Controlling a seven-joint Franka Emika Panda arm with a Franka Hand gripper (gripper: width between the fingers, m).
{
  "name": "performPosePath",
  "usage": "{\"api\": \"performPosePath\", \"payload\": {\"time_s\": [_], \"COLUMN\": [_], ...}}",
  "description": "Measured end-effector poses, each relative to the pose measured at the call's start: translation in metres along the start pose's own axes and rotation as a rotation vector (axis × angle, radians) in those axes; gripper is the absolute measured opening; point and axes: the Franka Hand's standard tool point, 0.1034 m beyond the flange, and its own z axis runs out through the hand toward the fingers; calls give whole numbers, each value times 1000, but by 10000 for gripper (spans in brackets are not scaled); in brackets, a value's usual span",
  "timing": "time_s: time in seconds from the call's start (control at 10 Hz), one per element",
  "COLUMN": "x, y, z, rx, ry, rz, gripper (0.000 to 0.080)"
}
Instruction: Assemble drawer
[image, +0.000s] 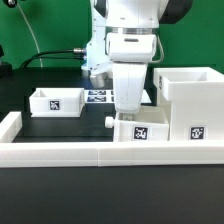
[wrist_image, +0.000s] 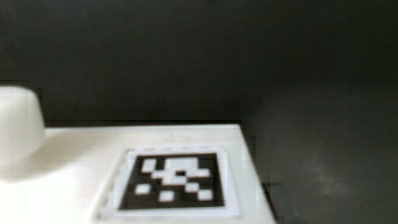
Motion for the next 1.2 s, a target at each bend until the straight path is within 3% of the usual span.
{"api": "performPosePath", "payload": {"time_s": [0.4, 0.5, 1.1, 1.2], "x": [0, -5, -6, -4], "y": [-5, -3, -7, -5], "z": [1, 0, 3, 3], "rx": [29, 9, 9, -17], "ry": [-10, -6, -5, 2], "rz": [-18, -3, 2, 6], "gripper": [42, 42, 42, 42]}}
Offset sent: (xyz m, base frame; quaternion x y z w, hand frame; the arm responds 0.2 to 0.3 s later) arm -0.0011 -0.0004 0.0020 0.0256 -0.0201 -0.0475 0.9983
